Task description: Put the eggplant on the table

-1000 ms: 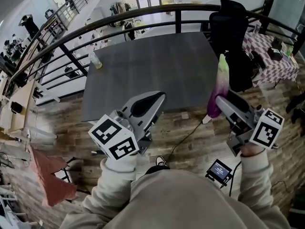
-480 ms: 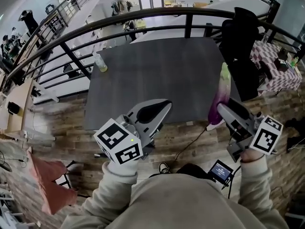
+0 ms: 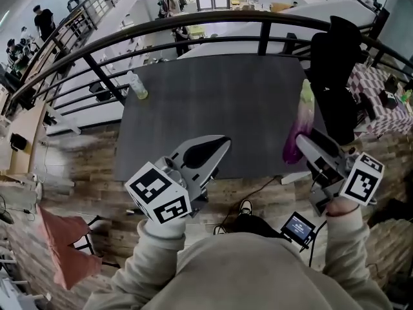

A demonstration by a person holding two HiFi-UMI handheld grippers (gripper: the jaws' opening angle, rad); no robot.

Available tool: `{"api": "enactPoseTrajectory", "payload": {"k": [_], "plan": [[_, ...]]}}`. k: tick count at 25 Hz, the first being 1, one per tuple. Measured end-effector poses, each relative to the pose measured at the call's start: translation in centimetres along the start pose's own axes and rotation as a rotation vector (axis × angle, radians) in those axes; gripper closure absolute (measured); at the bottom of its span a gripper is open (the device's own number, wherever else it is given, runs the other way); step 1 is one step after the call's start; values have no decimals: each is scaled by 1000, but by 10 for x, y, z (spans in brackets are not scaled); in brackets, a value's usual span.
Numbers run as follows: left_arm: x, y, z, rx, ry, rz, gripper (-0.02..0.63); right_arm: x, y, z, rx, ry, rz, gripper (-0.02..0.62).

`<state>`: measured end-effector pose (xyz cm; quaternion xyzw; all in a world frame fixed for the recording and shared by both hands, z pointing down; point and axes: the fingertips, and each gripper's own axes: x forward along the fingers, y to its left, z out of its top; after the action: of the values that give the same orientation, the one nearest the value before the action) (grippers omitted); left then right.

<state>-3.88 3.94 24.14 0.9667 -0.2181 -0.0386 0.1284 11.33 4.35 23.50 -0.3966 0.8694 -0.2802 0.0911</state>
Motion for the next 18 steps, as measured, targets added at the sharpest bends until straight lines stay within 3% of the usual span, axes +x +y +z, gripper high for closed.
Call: {"api": "enactPoseTrajectory", "payload": {"k": [10,18], "plan": [[88,44,26,35,20,29,607,27,-80,63,22,-18,46,385],[139,57,28,46,57,52,607,18,-139,83,77,-31,52,385]]}}
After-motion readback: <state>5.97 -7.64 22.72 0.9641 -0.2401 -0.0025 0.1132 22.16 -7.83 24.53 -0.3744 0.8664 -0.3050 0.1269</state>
